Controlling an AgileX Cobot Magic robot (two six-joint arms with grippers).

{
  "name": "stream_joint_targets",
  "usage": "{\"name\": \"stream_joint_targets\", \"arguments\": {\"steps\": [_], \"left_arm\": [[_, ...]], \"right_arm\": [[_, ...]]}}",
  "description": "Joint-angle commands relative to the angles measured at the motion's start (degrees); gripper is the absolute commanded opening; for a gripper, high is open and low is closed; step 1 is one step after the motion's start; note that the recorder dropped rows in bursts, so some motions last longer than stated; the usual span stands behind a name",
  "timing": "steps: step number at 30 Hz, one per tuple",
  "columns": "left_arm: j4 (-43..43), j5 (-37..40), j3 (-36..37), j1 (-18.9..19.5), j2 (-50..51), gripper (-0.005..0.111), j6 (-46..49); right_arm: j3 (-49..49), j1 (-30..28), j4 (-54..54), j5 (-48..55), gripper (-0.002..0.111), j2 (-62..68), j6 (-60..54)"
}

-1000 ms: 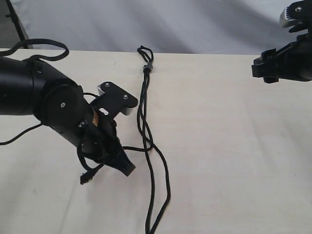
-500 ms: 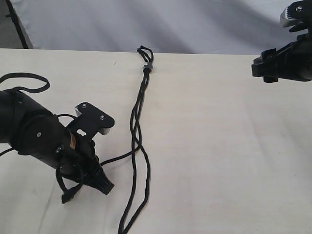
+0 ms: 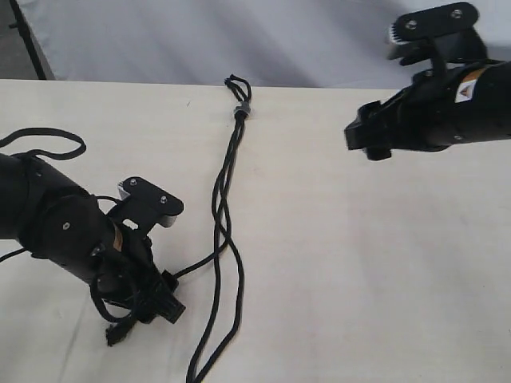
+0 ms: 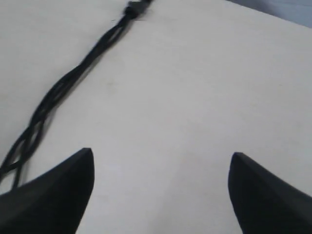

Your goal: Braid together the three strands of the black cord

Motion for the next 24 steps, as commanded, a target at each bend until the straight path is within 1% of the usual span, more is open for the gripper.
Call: {"name": "stream_joint_targets", "arguments": {"steps": [1,2,4,7,8,11,12,13,14,15,17,22,24], "left_arm": [[2.77,0.32,-1.09,2.01,-10.14,0.066,-1.5],[3.19,-0.04,-1.19,4.71,-14.29,0.065,-1.77],[3.45,-0.29,-1.19,8.27,-18.54,0.065,-2.1],[3.45,1.11,-0.8,15.79,-24.11,0.065,-4.81],[3.45,1.11,-0.27,16.56,-24.5,0.065,-4.81],[3.45,-1.63,1.5,16.81,-24.7,0.065,-4.81],[3.45,-2.7,2.06,16.81,-24.7,0.065,-4.81],[3.45,-2.97,2.49,16.81,-24.7,0.065,-4.81],[3.45,-2.69,2.49,16.81,-24.7,0.065,-4.81],[3.45,-2.59,2.49,16.81,-24.7,0.065,-4.81],[3.61,-2.61,2.49,16.81,-24.7,0.065,-4.81],[3.62,-2.72,2.49,16.81,-24.7,0.065,-4.81],[3.62,-2.72,2.49,16.81,-24.7,0.065,-4.81]], "right_arm": [[-1.95,9.11,0.66,5.94,0.072,0.38,0.29],[-2.74,12.37,1.93,7.78,0.072,0.99,0.29],[-3.57,16.29,2.53,10.41,0.072,2.6,0.29],[-5.53,24.09,2.53,11.82,0.072,8.82,0.29],[-6.07,25.75,2.53,11.19,0.072,11.14,0.4],[-9.69,29.63,2.53,11.7,0.071,18.47,0.65],[-11.01,30.68,2.53,12.15,0.07,21.11,1.12],[-14.43,32.08,2.41,13.8,0.067,25.5,1.07],[-16.42,32.44,2.41,15.28,0.066,27.65,1.29],[-20.3,32.88,2.41,18.88,0.064,31.48,2.07],[-23.74,32.88,2.41,21.91,0.063,35.19,2.2],[-24.38,32.88,-2.61,21.73,0.063,37.81,8.99],[-24.38,32.88,-2.61,21.73,0.063,38.83,9.39]]}}
